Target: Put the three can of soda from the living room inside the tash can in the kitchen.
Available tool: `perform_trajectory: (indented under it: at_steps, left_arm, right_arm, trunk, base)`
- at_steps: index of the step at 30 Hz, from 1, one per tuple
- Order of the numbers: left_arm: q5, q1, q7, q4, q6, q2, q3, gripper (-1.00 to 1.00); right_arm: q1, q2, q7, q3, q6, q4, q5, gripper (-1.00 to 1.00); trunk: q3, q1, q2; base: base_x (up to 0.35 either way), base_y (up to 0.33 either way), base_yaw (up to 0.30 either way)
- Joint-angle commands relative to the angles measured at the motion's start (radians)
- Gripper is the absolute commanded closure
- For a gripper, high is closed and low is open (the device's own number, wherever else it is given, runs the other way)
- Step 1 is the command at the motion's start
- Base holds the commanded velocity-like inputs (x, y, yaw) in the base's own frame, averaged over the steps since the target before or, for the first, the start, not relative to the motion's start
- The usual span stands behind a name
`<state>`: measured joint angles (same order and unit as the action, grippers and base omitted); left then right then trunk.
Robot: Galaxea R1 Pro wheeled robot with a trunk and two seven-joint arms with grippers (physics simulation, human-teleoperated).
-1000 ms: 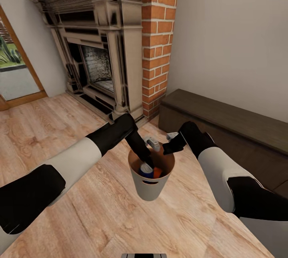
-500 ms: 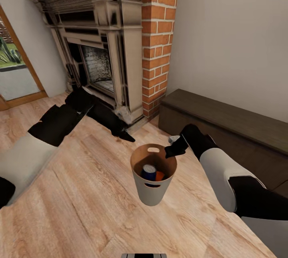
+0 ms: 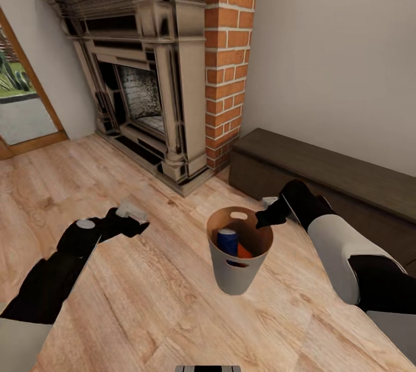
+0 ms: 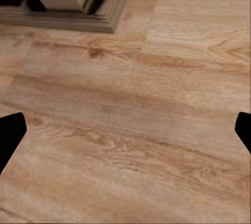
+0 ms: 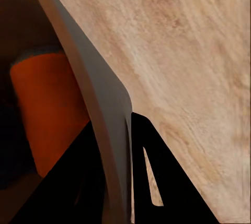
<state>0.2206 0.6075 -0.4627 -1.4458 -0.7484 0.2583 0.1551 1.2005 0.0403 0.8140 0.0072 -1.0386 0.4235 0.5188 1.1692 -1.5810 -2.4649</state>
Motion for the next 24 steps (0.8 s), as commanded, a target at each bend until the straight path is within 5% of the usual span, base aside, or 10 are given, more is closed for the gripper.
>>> perform_trajectory:
  at_steps: [1,4,7,14,24]
  left_arm:
    - [-0.002,-0.105,0.122,0.008,0.140,-0.049,-0.078,-1.00]
    - [-0.009,-0.240,0.245,0.050,0.335,-0.103,-0.172,-1.00]
    - [-0.021,-0.311,0.300,0.085,0.432,-0.131,-0.214,-1.00]
    - [-0.050,-0.397,0.325,0.108,0.485,-0.148,-0.234,-1.00]
    - [-0.054,-0.407,0.327,0.120,0.492,-0.149,-0.233,-1.00]
  right_arm:
    - [-0.001,0.030,0.018,-0.002,-0.009,0.000,-0.021,1.00]
    - [-0.002,0.085,0.037,-0.002,-0.009,0.000,-0.021,1.00]
    - [-0.004,0.118,0.046,-0.001,-0.009,0.002,-0.020,1.00]
    - [-0.005,0.131,0.045,-0.001,-0.009,0.012,-0.019,1.00]
    - [-0.008,0.130,0.041,-0.001,-0.009,0.014,-0.019,1.00]
  trunk:
    - [0.000,0.000,0.000]
    - [0.000,0.000,0.000]
    - [0.000,0.000,0.000]
    - [0.000,0.000,0.000]
    - [0.031,-0.021,-0.036]
  base:
    - [0.000,0.000,0.000]
    - [0.000,0.000,0.000]
    - [0.000,0.000,0.000]
    - [0.000,0.000,0.000]
    - [0.000,0.000,0.000]
